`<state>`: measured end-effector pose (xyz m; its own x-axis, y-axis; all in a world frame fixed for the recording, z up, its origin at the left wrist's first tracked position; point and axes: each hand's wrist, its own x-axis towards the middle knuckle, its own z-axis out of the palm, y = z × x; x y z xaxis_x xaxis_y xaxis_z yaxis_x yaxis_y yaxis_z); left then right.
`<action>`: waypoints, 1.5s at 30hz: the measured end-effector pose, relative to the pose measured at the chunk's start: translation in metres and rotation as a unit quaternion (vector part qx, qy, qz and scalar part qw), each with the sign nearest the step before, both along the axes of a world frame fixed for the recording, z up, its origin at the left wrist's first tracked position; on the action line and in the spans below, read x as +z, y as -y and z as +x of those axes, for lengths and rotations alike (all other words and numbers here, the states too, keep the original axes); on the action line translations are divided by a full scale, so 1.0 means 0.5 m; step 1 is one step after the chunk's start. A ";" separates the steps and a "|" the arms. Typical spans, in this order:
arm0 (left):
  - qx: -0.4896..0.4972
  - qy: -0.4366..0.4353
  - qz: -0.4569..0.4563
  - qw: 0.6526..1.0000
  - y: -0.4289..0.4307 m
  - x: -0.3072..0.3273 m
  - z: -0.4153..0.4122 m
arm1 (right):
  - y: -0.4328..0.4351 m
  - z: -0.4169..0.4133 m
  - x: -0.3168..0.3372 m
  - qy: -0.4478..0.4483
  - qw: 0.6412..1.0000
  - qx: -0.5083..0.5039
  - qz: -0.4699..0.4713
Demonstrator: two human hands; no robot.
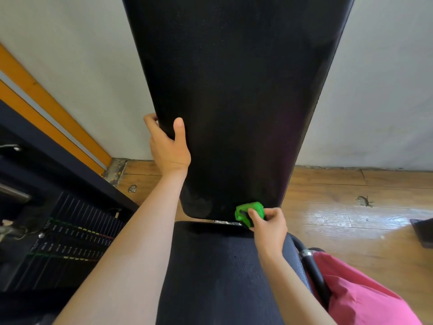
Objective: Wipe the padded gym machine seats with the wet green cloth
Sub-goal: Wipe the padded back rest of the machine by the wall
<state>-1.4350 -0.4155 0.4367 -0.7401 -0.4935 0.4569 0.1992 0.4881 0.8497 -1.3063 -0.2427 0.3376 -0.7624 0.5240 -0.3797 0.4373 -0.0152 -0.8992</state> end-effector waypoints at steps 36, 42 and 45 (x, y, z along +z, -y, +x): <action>0.022 0.260 0.520 0.813 -0.116 -0.122 0.386 | -0.046 0.050 0.147 -0.100 0.973 0.114 0.175; 0.042 0.254 0.521 0.814 -0.105 -0.139 0.313 | -0.040 -0.052 0.131 -0.151 0.945 0.146 0.250; 0.039 0.242 0.495 0.834 -0.106 -0.142 0.274 | -0.029 -0.075 0.112 -0.156 0.941 0.135 0.267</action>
